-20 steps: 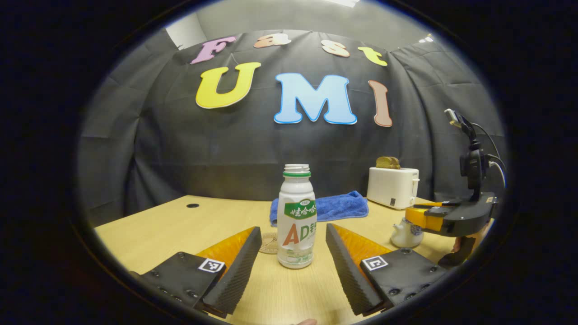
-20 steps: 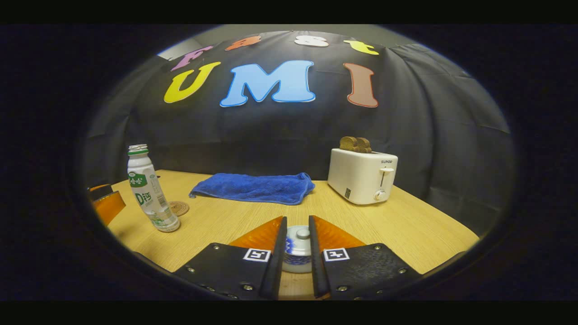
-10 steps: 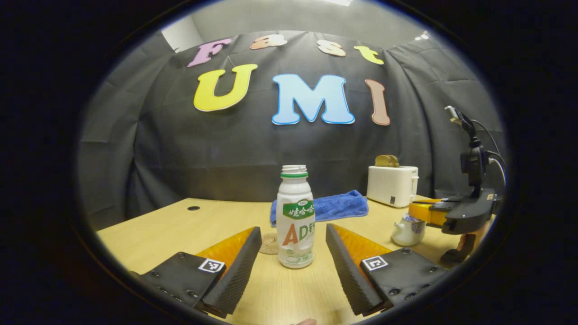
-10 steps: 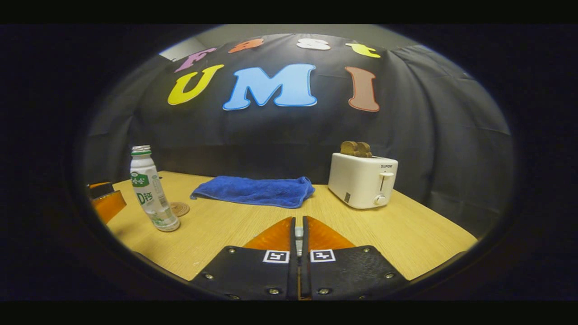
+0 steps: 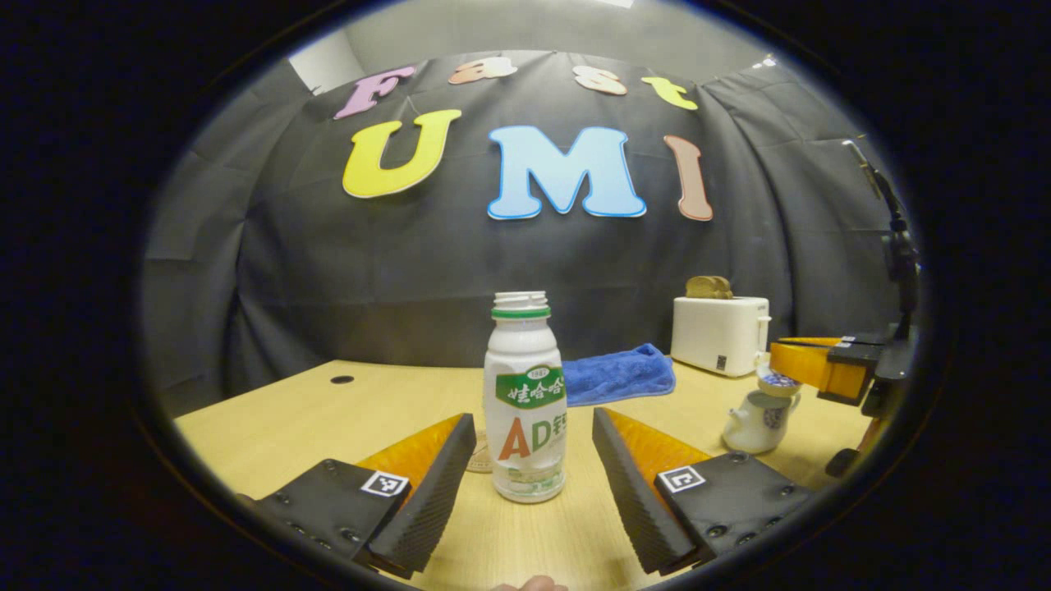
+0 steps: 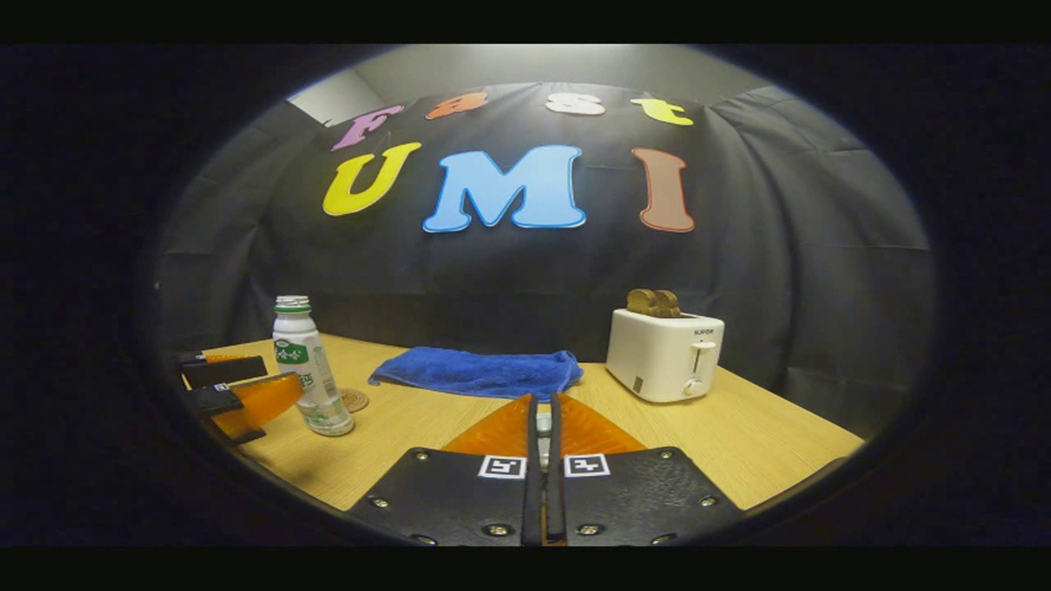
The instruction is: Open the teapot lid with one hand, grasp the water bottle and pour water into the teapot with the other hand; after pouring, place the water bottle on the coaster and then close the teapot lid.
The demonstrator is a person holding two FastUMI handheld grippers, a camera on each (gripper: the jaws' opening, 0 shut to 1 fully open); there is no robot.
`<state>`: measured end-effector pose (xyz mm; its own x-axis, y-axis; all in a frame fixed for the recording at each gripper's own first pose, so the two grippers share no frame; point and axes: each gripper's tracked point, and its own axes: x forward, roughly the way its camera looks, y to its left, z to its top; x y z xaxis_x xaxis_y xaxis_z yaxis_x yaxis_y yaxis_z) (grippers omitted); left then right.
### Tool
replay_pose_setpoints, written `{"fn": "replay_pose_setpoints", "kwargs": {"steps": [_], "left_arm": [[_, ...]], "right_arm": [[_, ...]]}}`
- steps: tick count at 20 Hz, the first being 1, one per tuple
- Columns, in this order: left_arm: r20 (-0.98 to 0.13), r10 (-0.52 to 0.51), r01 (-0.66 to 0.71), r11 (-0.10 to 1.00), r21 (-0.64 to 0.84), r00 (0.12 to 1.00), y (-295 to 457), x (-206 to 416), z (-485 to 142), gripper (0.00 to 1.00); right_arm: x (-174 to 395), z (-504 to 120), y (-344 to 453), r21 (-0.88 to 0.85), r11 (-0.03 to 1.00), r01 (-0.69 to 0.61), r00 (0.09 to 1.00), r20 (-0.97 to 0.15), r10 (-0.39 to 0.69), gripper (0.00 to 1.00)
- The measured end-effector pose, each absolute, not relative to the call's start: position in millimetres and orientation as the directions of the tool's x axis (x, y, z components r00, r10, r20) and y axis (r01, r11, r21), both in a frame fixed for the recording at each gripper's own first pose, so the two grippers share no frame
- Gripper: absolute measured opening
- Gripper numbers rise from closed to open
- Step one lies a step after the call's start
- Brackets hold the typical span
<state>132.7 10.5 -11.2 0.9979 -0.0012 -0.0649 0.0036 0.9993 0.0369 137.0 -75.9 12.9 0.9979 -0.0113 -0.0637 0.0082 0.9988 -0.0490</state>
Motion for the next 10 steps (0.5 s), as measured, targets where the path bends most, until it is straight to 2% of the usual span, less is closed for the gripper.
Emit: {"fn": "replay_pose_setpoints", "kwargs": {"steps": [7,8,9,10], "left_arm": [[-0.104,0.023,-0.022,1.000,0.015,0.994,12,162,-22,1.00],[-0.104,0.025,-0.024,1.000,0.011,0.994,12,164,-23,0.95],[-0.109,0.028,-0.026,1.000,0.014,0.994,14,167,-24,1.00],[-0.103,0.029,-0.027,0.999,0.019,0.994,15,170,-25,0.95]], "right_arm": [[133,13,-76,-0.039,0.999,-0.006,0.998,-0.063,0.004,0.02],[132,13,-76,-0.034,0.999,-0.008,0.998,-0.062,0.005,0.02],[132,13,-75,-0.029,1.000,-0.010,0.998,-0.062,0.009,0.02],[132,13,-74,-0.028,1.000,-0.014,0.998,-0.063,0.012,0.02]]}}
